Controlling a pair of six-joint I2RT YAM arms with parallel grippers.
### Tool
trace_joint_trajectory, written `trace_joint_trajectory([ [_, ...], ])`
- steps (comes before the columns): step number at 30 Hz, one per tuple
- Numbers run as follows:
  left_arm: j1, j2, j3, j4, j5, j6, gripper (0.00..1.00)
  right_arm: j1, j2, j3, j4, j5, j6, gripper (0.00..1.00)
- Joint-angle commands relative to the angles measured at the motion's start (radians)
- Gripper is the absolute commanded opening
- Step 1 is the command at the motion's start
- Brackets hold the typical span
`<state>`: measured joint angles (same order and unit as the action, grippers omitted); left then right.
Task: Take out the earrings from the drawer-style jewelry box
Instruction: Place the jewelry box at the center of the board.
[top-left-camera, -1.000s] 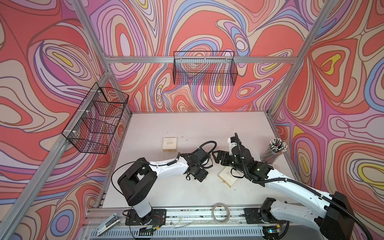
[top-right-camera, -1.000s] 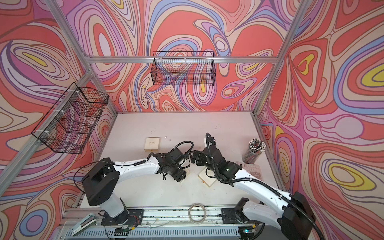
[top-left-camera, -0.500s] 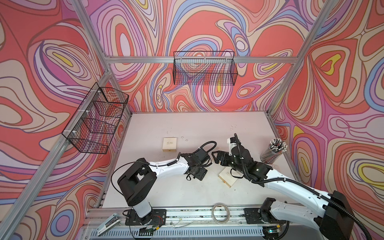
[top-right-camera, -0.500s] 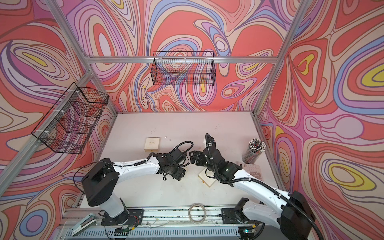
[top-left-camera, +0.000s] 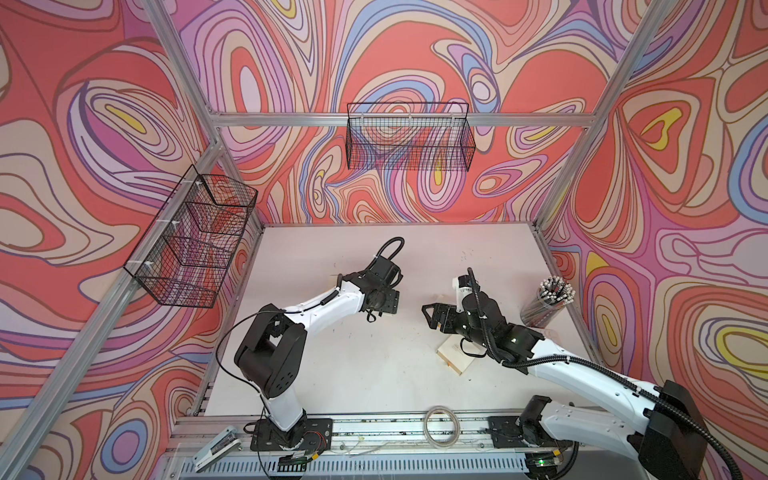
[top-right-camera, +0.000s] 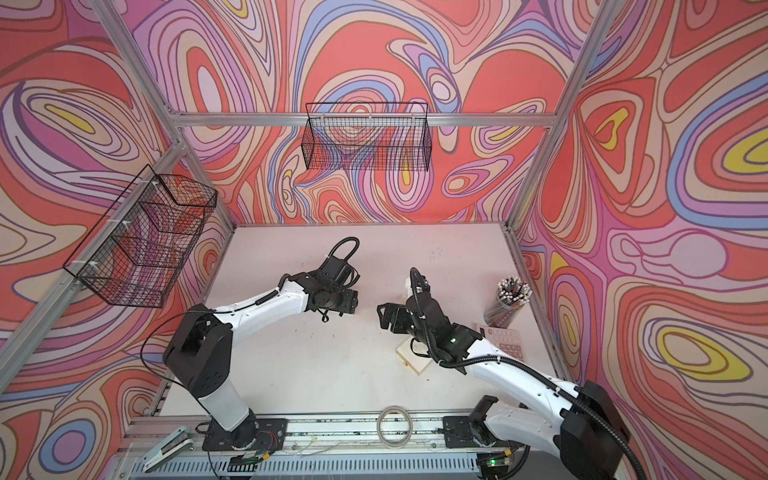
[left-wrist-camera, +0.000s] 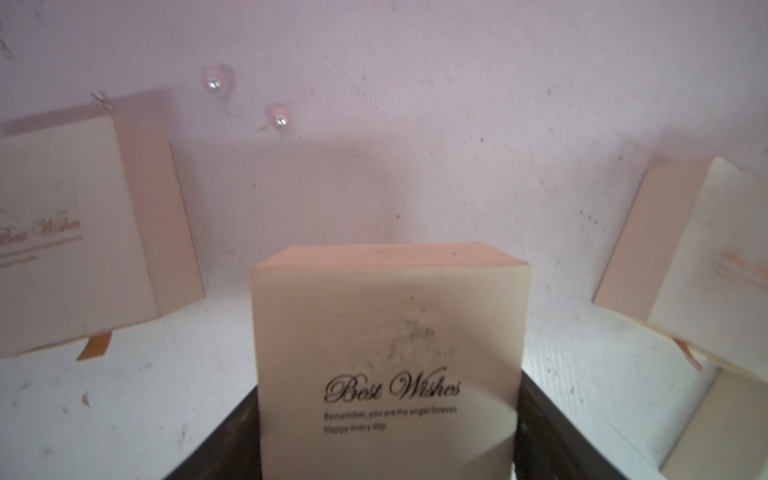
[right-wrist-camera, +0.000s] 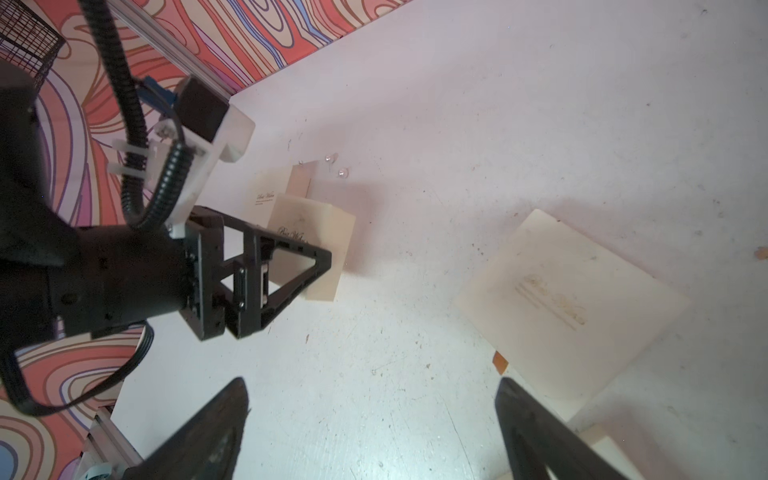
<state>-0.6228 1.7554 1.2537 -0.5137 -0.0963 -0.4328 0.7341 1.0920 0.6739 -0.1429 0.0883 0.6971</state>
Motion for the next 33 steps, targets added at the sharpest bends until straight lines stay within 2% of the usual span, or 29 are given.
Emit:
trace_joint_trajectory([
  [1, 0.027, 0.073, 0.050, -0.066, -0.020, -0.022, 0.64, 0.000, -0.015, -0.006, -0.006, 0.003, -0.016, 0.95],
  [16, 0.114, 0.231, 0.180, -0.099, -0.016, -0.049, 0.64, -0.001, -0.025, -0.018, -0.009, 0.002, -0.009, 0.95],
  [33, 0.150, 0.349, 0.314, -0.155, -0.009, -0.072, 0.65, -0.001, -0.044, -0.031, -0.019, 0.010, -0.008, 0.95],
])
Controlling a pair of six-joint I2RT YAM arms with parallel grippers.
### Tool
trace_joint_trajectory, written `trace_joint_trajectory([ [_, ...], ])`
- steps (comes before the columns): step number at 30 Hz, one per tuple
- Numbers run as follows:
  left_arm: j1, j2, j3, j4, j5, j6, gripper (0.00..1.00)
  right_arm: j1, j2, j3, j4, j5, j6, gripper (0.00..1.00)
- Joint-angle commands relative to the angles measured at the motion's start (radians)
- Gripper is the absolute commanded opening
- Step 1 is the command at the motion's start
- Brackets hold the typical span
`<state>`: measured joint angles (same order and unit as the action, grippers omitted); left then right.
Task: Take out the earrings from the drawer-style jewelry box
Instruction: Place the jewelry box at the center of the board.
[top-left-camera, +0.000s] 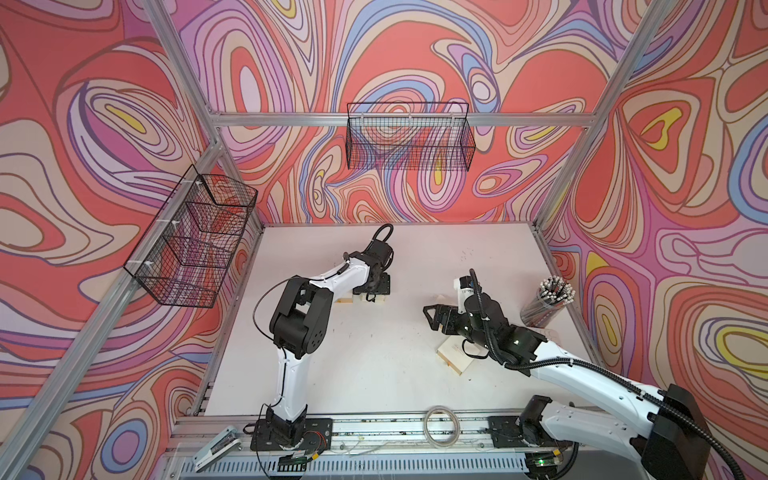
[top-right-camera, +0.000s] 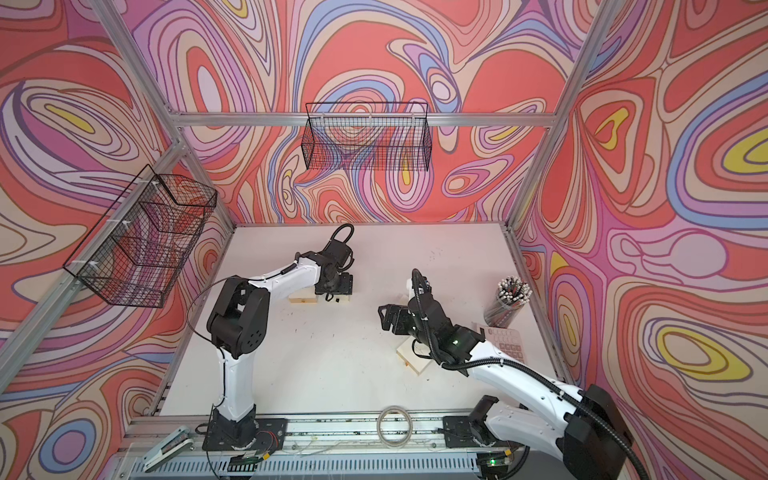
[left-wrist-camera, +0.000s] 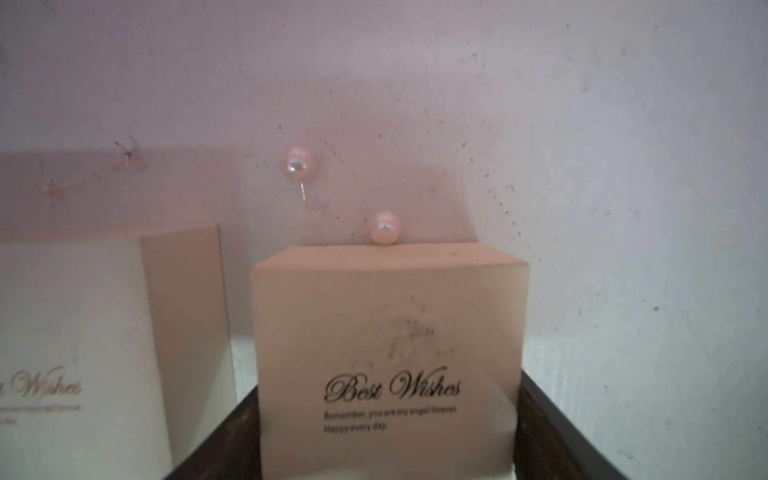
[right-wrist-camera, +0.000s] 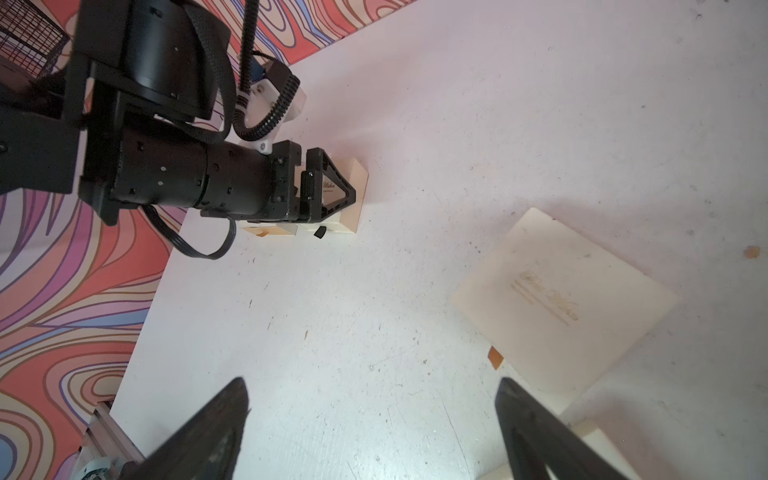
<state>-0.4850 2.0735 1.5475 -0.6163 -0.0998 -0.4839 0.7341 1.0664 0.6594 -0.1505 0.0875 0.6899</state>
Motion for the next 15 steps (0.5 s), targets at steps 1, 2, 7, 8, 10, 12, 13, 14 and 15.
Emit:
trace_joint_trajectory([
  [1, 0.012, 0.030, 0.018, -0.052, -0.003, -0.021, 0.65, -0.001, -0.021, -0.017, -0.014, 0.012, 0.001, 0.95],
  [2, 0.012, 0.026, 0.013, -0.048, -0.001, -0.022, 0.65, -0.001, -0.022, -0.018, -0.016, 0.015, -0.002, 0.96],
  [7, 0.012, 0.004, -0.005, -0.042, -0.002, -0.022, 0.65, -0.001, -0.026, -0.023, -0.015, 0.017, -0.002, 0.95],
  [8, 0.011, -0.002, -0.007, -0.043, -0.003, -0.024, 0.64, -0.001, -0.026, -0.024, -0.014, 0.018, -0.003, 0.95],
  [10, 0.012, -0.015, -0.017, -0.041, 0.001, -0.026, 0.64, -0.001, -0.026, -0.026, -0.009, 0.015, 0.000, 0.95],
  [12, 0.011, -0.027, -0.032, -0.036, 0.003, -0.028, 0.64, -0.001, -0.025, -0.028, -0.004, 0.011, 0.002, 0.95],
  [13, 0.011, -0.033, -0.039, -0.034, 0.007, -0.031, 0.64, -0.001, -0.026, -0.029, -0.003, 0.012, 0.003, 0.95],
  [14, 0.011, -0.040, -0.048, -0.030, 0.009, -0.034, 0.64, 0.000, -0.026, -0.029, -0.001, 0.010, 0.004, 0.96],
  [15, 0.012, -0.046, -0.057, -0.026, 0.009, -0.035, 0.64, -0.001, -0.025, -0.031, 0.000, 0.009, 0.004, 0.95],
])
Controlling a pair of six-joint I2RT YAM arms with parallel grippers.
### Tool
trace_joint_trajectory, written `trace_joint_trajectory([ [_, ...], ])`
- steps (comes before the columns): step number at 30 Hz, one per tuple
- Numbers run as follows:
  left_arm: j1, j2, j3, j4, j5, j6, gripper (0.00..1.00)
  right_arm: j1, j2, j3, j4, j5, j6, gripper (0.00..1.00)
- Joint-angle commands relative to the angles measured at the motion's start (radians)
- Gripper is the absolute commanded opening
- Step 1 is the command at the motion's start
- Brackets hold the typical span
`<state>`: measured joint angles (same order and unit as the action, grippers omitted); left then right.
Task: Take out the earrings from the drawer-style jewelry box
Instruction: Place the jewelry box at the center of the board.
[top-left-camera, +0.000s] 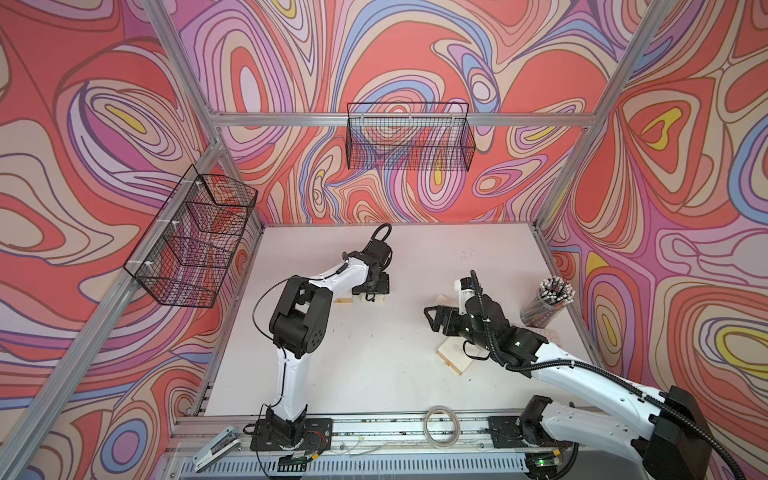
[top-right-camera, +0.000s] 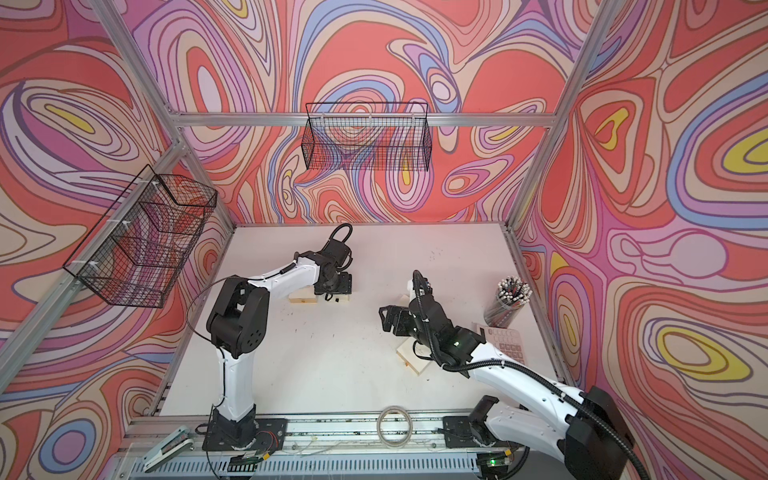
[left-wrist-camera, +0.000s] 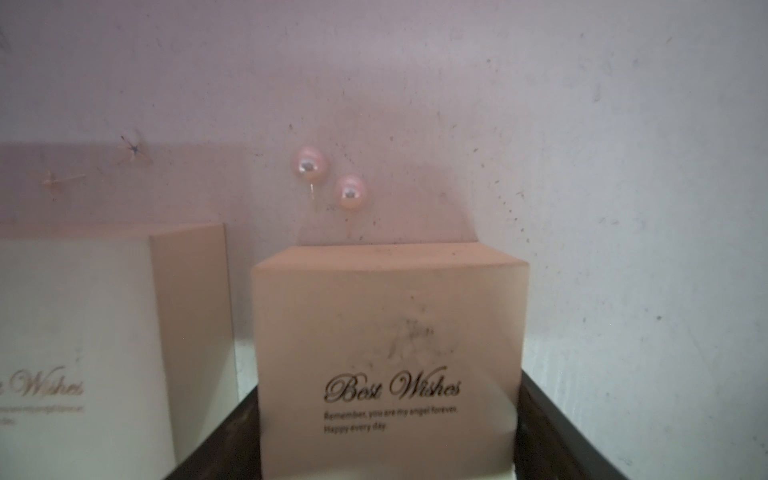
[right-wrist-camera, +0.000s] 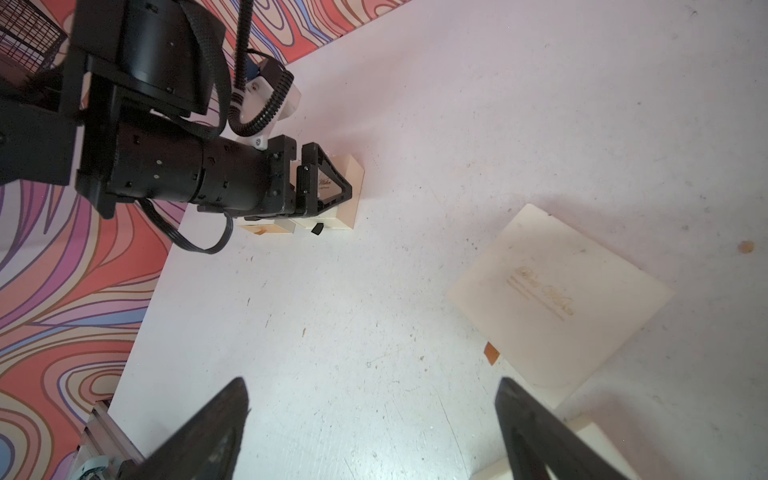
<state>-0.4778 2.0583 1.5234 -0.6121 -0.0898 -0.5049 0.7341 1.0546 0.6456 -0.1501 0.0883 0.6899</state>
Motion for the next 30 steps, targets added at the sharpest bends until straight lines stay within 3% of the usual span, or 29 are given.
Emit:
trace_joint_trajectory([
  [1, 0.005, -0.037, -0.041, -0.027, 0.002, -0.016, 0.64, -0.001, -0.013, -0.019, 0.001, 0.008, 0.005, 0.95],
  [10, 0.003, -0.033, -0.051, -0.025, -0.014, -0.025, 0.67, -0.001, -0.010, -0.023, 0.011, -0.002, 0.011, 0.95],
  [27, 0.002, -0.139, -0.092, 0.013, 0.003, -0.018, 1.00, -0.001, 0.015, -0.016, 0.031, -0.016, 0.016, 0.95],
  [30, -0.003, -0.151, -0.097, 0.018, 0.006, -0.018, 1.00, -0.001, 0.012, -0.018, 0.030, -0.018, 0.014, 0.95],
])
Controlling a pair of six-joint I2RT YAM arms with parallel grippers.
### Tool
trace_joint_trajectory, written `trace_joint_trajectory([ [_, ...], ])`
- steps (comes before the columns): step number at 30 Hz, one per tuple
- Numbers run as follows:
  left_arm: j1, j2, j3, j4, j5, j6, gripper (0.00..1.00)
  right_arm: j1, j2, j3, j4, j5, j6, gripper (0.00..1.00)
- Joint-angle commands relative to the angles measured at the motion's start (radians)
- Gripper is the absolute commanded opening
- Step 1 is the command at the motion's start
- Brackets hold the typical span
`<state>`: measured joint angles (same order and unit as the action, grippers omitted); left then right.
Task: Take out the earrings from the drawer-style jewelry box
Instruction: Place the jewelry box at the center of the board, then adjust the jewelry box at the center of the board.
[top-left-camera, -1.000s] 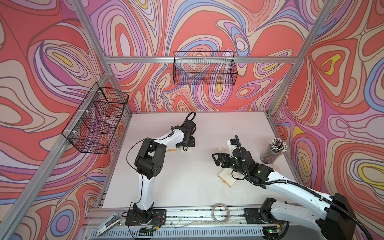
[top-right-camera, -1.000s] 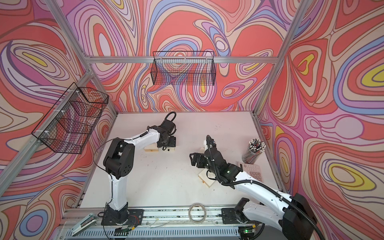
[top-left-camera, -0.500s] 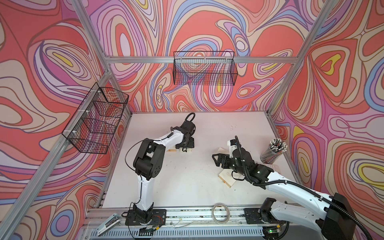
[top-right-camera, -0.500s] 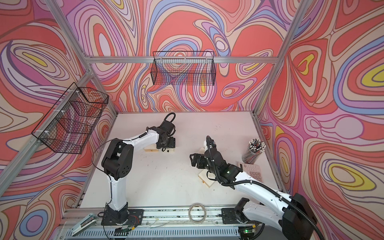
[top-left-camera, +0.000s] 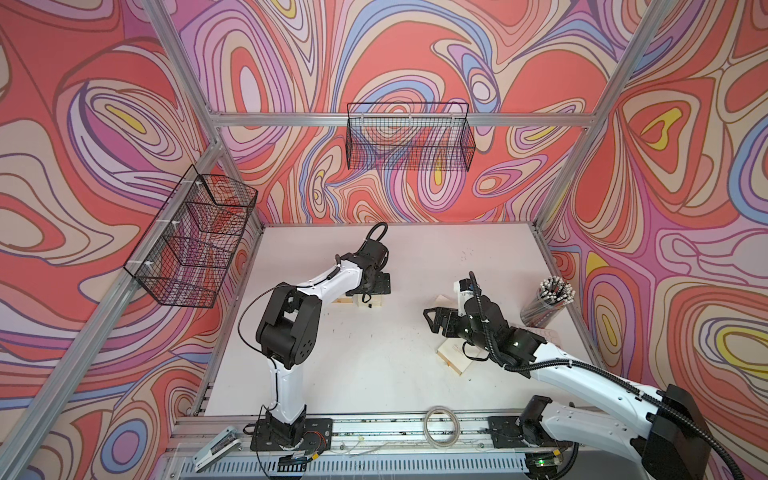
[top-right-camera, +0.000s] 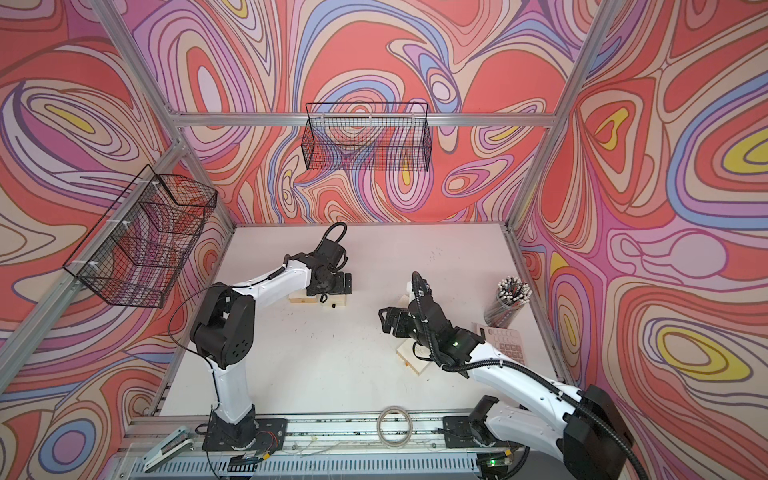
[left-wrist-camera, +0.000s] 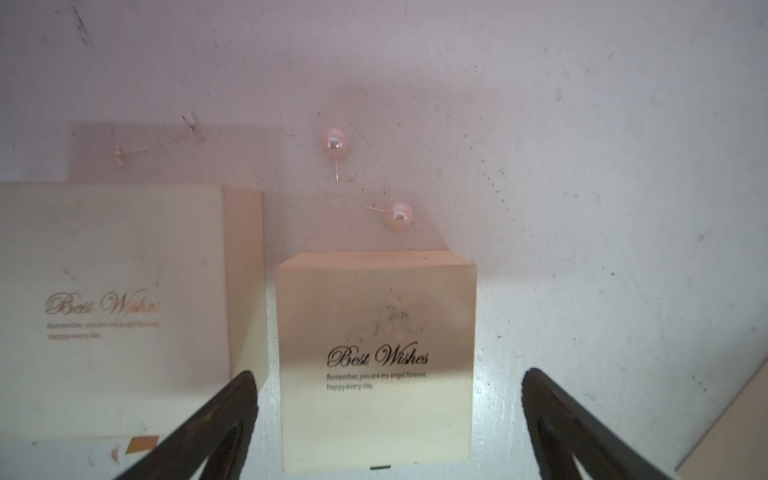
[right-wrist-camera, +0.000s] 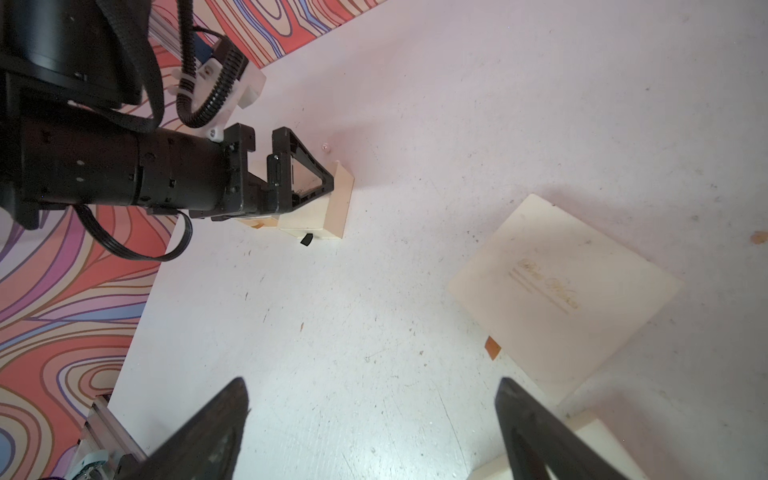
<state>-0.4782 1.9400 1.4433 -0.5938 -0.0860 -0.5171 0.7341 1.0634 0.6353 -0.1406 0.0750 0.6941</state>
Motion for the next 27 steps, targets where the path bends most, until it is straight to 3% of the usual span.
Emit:
trace_joint_trajectory([
  [1, -0.003, -0.036, -0.017, -0.002, -0.001, -0.006, 1.00, -0.001, 0.000, -0.009, 0.019, -0.003, 0.012, 0.95],
  [11, -0.019, -0.182, -0.043, -0.001, -0.043, -0.006, 1.00, -0.001, -0.003, -0.005, 0.018, 0.003, 0.007, 0.95],
  [13, -0.027, -0.259, -0.106, 0.038, -0.034, -0.018, 1.00, -0.001, -0.002, -0.004, 0.019, 0.004, 0.007, 0.95],
  [17, -0.040, -0.465, -0.365, 0.225, 0.081, -0.041, 1.00, -0.001, 0.003, -0.007, 0.023, 0.006, 0.004, 0.95],
  [18, -0.040, -0.504, -0.417, 0.259, 0.103, -0.044, 0.97, -0.001, 0.005, -0.008, 0.025, 0.006, 0.003, 0.95],
  [23, -0.040, -0.653, -0.672, 0.398, 0.186, -0.084, 0.63, -0.001, 0.043, -0.001, 0.041, -0.001, -0.002, 0.95],
  [27, -0.041, -0.665, -0.776, 0.499, 0.195, -0.118, 0.45, -0.001, 0.076, 0.001, 0.069, -0.012, 0.001, 0.95],
])
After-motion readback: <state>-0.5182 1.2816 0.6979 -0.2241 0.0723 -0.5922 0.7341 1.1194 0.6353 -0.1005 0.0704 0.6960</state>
